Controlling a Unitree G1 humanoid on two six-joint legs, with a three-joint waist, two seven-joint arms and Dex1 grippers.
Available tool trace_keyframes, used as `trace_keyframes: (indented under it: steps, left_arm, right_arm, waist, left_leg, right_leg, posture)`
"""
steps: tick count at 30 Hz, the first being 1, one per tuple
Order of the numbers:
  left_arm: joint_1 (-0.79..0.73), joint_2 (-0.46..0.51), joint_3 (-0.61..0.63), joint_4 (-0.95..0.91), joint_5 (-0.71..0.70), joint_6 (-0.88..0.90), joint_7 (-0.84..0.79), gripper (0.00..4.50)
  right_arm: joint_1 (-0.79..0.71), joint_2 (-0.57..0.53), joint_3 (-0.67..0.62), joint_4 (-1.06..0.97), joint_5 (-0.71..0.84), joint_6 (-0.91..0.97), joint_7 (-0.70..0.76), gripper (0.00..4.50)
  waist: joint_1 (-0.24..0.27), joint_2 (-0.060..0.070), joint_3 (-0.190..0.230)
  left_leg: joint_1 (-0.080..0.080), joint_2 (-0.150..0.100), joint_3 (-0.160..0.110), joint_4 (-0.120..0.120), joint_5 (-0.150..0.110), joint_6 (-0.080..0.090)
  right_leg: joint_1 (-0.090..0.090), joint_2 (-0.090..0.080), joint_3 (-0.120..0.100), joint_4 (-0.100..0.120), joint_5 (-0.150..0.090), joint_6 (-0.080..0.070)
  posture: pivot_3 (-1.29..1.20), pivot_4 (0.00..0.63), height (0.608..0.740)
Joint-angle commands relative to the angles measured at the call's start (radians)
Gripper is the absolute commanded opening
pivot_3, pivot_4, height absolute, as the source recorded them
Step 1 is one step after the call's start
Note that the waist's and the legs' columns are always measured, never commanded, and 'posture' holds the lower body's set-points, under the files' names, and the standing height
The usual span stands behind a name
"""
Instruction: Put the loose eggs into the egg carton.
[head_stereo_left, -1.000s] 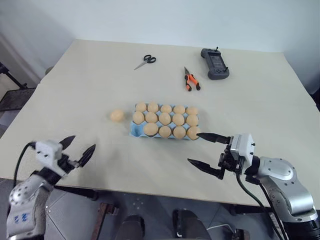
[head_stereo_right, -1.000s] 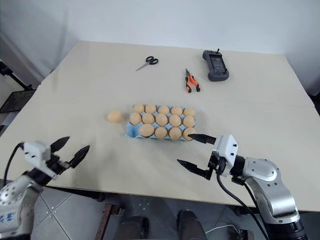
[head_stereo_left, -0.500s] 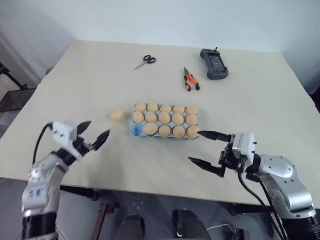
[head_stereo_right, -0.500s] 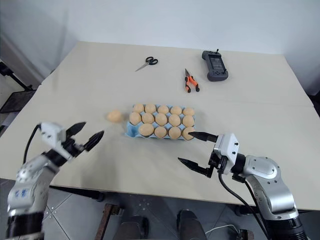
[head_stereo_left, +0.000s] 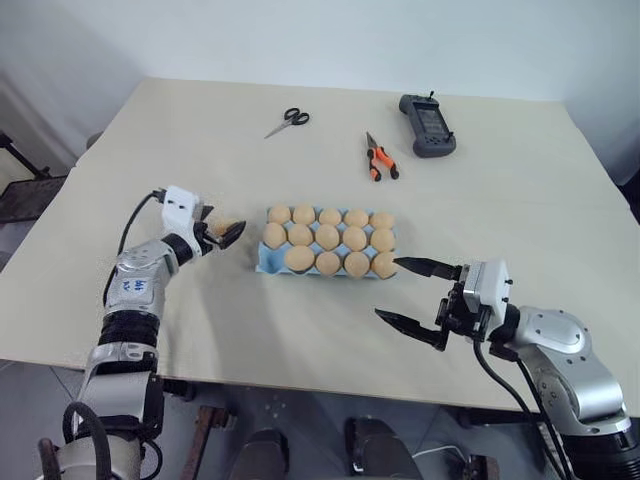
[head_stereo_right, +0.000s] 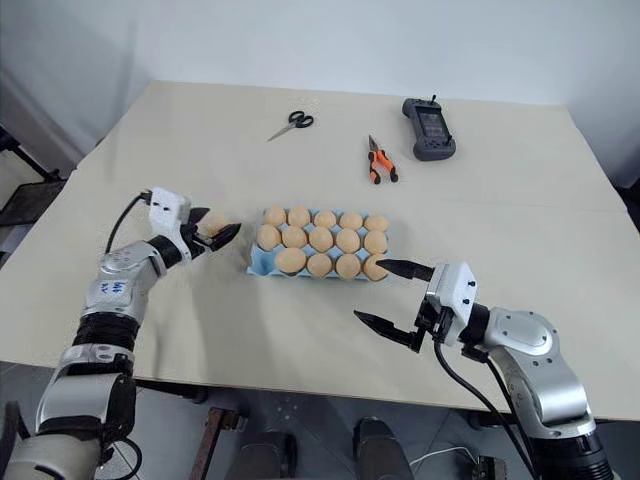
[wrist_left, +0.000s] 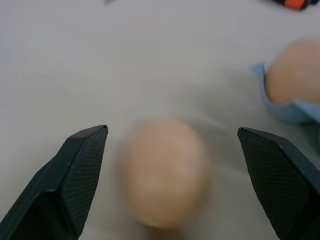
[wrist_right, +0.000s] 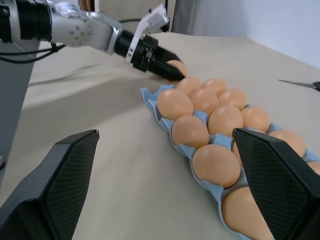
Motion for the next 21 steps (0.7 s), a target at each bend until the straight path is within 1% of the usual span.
trace_keyframes:
  steps: [1, 3, 6, 12, 13, 15, 17, 21]
  left_arm:
    - [-0.022, 0.003, -0.003, 0.005, 0.001, -0.018, -0.038, 4.40]
    - [-0.019, 0.002, -0.005, 0.019, 0.011, -0.032, -0.037, 4.40]
    - [-0.016, -0.003, 0.002, 0.035, 0.013, -0.038, -0.028, 3.83]
    - [0.013, -0.012, 0.028, -0.004, -0.016, -0.061, -0.048, 1.97]
    - [0.026, -0.006, 0.045, -0.028, -0.034, -0.084, -0.066, 1.77]
    - [0.047, 0.009, 0.078, -0.078, -0.070, -0.113, -0.094, 1.77]
    - [0.078, 0.025, 0.099, -0.171, -0.106, -0.101, -0.128, 1.77]
    - [0.162, 0.052, 0.073, -0.368, -0.160, -0.042, -0.243, 1.77]
  right_arm:
    - [0.009, 0.011, -0.020, -0.051, 0.030, 0.003, -0.017, 4.50]
    - [0.002, 0.024, -0.023, -0.051, 0.038, 0.004, -0.032, 4.50]
    - [-0.015, 0.064, -0.017, -0.050, 0.063, -0.009, -0.044, 4.50]
    - [-0.008, 0.093, 0.012, -0.029, 0.038, -0.042, -0.025, 4.50]
    - [-0.005, 0.093, 0.009, -0.024, 0.033, -0.046, -0.025, 4.50]
    - [0.004, 0.087, 0.000, -0.022, 0.029, -0.051, -0.027, 4.50]
    - [0.016, 0.080, -0.015, -0.022, 0.030, -0.052, -0.031, 4.50]
    - [0.035, 0.070, -0.039, -0.020, 0.031, -0.054, -0.030, 4.50]
  waist:
    - [-0.001, 0.000, 0.000]
    - [-0.002, 0.000, 0.000]
    - [-0.002, 0.000, 0.000]
    - [-0.001, 0.000, 0.000]
    - [-0.002, 0.000, 0.000]
    - [-0.004, 0.000, 0.000]
    - [-0.003, 0.000, 0.000]
    - [-0.002, 0.000, 0.000]
  left_leg:
    - [0.000, 0.000, 0.000, 0.000, 0.000, 0.000]
    - [0.000, 0.000, 0.000, 0.000, 0.000, 0.000]
    - [0.000, 0.000, 0.000, 0.000, 0.000, 0.000]
    - [0.001, 0.000, 0.000, 0.001, 0.001, 0.000]
    - [0.001, 0.000, 0.000, 0.001, 0.001, 0.000]
    - [0.001, 0.000, 0.000, 0.001, 0.001, 0.000]
    - [0.001, 0.000, 0.000, 0.000, 0.001, 0.000]
    - [0.001, 0.001, -0.001, 0.000, 0.001, 0.000]
  right_leg:
    - [0.000, 0.000, 0.000, 0.000, 0.000, 0.000]
    - [0.000, 0.000, 0.000, 0.000, 0.000, 0.000]
    - [0.000, 0.000, 0.000, 0.001, 0.000, 0.000]
    - [0.000, 0.000, 0.000, 0.002, 0.000, 0.000]
    - [0.000, 0.000, 0.000, 0.002, 0.000, 0.000]
    - [0.000, 0.000, 0.000, 0.003, 0.000, 0.000]
    - [0.000, 0.000, 0.000, 0.002, 0.000, 0.000]
    - [0.000, -0.001, 0.001, 0.002, 0.000, 0.000]
  posture:
    - [0.00, 0.150, 0.740]
    - [0.00, 0.150, 0.740]
    - [0.00, 0.150, 0.740]
    - [0.00, 0.150, 0.740]
    - [0.00, 0.150, 0.740]
    - [0.00, 0.150, 0.740]
    - [0.00, 0.150, 0.740]
    - [0.00, 0.150, 0.740]
